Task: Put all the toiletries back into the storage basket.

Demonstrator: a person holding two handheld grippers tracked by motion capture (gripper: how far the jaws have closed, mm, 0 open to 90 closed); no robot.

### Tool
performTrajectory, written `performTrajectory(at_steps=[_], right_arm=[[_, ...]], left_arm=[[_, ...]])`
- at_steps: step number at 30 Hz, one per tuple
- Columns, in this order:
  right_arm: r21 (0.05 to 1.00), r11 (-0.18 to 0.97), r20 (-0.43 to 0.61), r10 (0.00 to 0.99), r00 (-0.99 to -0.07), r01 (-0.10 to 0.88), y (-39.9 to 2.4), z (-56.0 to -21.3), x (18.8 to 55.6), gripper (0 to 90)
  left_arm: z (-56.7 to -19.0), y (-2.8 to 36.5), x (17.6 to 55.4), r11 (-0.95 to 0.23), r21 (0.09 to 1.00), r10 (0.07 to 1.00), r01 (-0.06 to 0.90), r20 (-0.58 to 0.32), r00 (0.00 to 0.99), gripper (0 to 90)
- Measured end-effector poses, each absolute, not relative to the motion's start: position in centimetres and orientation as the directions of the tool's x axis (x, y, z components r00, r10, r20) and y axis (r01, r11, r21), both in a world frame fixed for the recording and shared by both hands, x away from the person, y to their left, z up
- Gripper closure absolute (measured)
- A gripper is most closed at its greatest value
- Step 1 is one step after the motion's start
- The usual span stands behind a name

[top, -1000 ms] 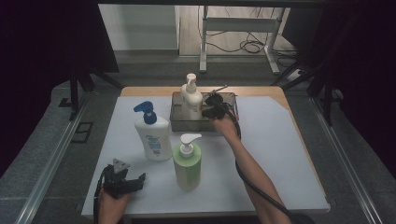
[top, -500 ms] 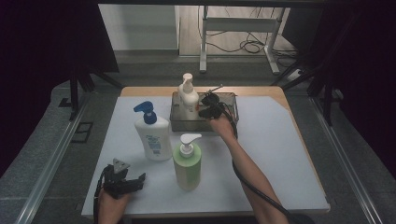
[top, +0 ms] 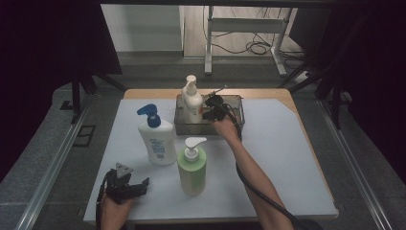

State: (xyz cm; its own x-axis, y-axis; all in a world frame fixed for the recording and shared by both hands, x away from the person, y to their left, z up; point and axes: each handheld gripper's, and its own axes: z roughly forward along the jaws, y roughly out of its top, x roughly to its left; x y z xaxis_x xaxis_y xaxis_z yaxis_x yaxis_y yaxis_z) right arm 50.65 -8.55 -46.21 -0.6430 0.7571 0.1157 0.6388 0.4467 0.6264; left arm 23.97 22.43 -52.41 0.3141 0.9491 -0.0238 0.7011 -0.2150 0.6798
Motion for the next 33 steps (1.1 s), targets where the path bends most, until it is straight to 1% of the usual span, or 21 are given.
performTrajectory(at_steps=[9,16,17,18,20,21,27,29,33], right_arm=[[0.624,0.446,0.116,0.759,-0.641,0.642,-7.9,-46.3,50.6,87.1],[0.619,0.471,0.112,0.739,-0.664,0.629,-7.2,-46.3,50.7,86.3],[0.621,0.456,0.121,0.748,-0.653,0.637,-6.9,-46.3,50.6,86.3],[0.619,0.47,0.116,0.738,-0.665,0.629,-6.9,-46.4,50.7,86.1],[0.62,0.458,0.124,0.744,-0.656,0.637,-6.6,-46.4,50.6,86.2],[0.618,0.473,0.116,0.736,-0.667,0.628,-6.6,-46.4,50.7,86.2],[0.617,0.474,0.118,0.734,-0.669,0.628,-6.2,-46.5,50.6,86.0],[0.62,0.458,0.127,0.742,-0.658,0.637,-6.1,-46.5,50.6,85.9],[0.621,0.467,0.126,0.733,-0.669,0.629,-5.9,-46.6,50.6,85.8]], left_arm=[[-52.4,22.4,24.0,-0.215,0.68,0.949,0.701,-0.024,0.314,12.0],[-52.4,22.4,24.0,-0.215,0.68,0.949,0.701,-0.024,0.314,12.0],[-52.4,22.4,24.0,-0.215,0.68,0.949,0.701,-0.024,0.314,12.0],[-52.4,22.4,24.0,-0.215,0.68,0.949,0.701,-0.024,0.314,12.0],[-52.4,22.4,24.0,-0.215,0.68,0.949,0.701,-0.024,0.314,12.0],[-52.4,22.4,24.0,-0.215,0.68,0.949,0.701,-0.024,0.314,12.0],[-52.4,22.4,24.0,-0.215,0.68,0.949,0.701,-0.024,0.314,12.0],[-52.4,22.4,24.0,-0.215,0.68,0.949,0.701,-0.024,0.314,12.0],[-52.4,22.4,24.0,-0.215,0.68,0.949,0.701,-0.024,0.314,12.0]])
